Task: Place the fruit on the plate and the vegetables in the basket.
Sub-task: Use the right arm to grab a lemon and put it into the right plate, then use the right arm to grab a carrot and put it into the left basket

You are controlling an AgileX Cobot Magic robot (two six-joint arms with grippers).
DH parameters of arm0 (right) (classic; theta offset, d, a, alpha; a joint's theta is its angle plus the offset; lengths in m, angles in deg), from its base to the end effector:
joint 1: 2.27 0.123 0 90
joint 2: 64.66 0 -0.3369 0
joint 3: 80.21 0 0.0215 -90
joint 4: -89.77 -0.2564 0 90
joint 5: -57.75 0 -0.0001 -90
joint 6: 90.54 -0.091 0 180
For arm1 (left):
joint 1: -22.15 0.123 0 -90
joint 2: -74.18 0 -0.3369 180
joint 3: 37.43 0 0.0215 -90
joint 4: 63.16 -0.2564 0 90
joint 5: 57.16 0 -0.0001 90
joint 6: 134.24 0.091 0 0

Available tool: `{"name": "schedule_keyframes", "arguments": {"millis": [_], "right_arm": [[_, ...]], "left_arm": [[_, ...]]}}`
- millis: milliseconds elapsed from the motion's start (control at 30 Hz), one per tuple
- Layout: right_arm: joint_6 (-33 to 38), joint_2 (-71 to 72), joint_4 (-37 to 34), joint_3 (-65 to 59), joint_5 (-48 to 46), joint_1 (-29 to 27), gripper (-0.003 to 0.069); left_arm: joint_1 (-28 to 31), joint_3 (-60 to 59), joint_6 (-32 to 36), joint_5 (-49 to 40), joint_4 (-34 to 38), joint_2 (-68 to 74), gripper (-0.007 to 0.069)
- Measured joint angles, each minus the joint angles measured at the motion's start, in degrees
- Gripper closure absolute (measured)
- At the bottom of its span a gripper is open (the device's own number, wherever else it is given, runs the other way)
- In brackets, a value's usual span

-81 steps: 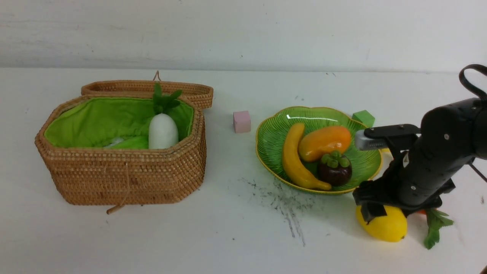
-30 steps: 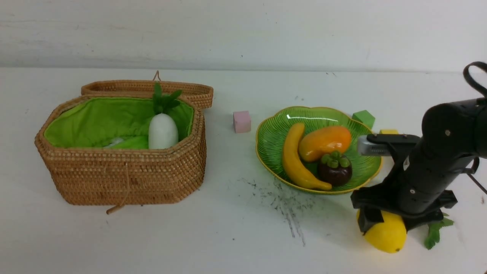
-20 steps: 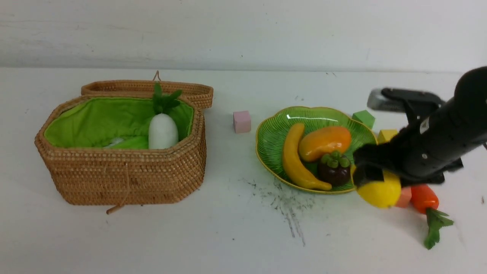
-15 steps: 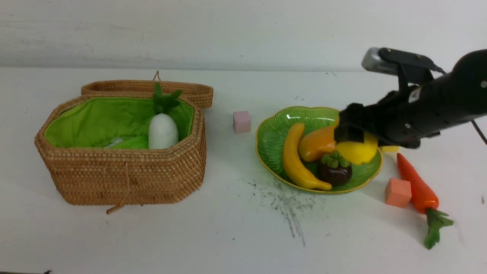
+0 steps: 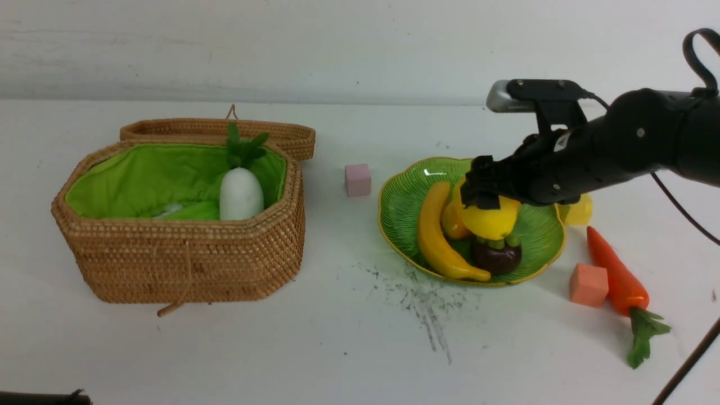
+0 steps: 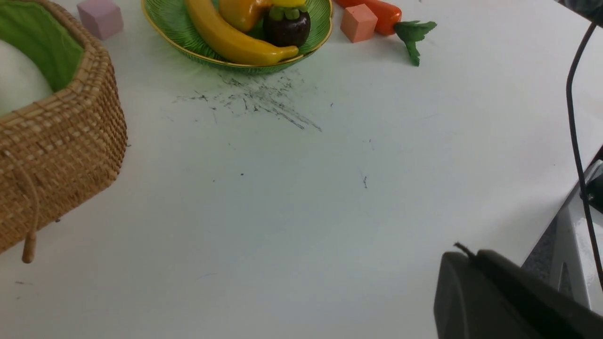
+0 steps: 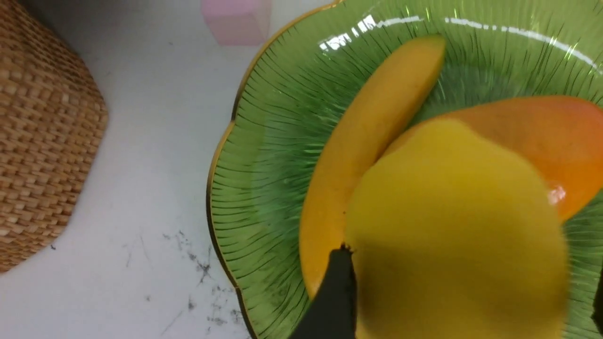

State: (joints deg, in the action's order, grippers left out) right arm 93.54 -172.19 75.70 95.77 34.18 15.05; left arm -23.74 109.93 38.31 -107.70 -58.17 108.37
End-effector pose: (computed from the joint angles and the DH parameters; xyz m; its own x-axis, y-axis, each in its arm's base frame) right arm 0.3911 0.1312 0.3065 -0.7168 -0.0630 -0.6944 -0.2552 0.9505 0.1772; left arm 0.0160 -0.0253 0.3913 -0.4531 0.2031 -0.8680 0.6861 0.7011 -0.1942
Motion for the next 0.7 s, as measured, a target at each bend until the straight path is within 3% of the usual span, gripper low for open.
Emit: {"name": "schedule_keyframes", "arguments": {"millis": [267, 400, 500, 700], "right_arm": [[0.05, 2.13, 0.0, 0.05, 0.06, 0.0, 0.002], [0.05, 4.02, 0.04, 0.05, -1.64, 0.0, 0.0094], [0.05, 5.63, 0.62, 0.05, -3.96, 0.0, 0.0164], [-0.93, 12.77, 7.57, 0.05, -14.31, -2.96, 0.0446]], "left_arm": [[0.0, 0.0, 0.0, 0.0, 0.18, 0.0, 0.0619], [0.0, 0.0, 0.0, -0.06, 0.25, 0.0, 0.062], [0.0, 0.0, 0.0, -0.06, 0.29, 0.0, 0.062], [0.0, 0.0, 0.0, -0.06, 0.29, 0.0, 0.0617]]}}
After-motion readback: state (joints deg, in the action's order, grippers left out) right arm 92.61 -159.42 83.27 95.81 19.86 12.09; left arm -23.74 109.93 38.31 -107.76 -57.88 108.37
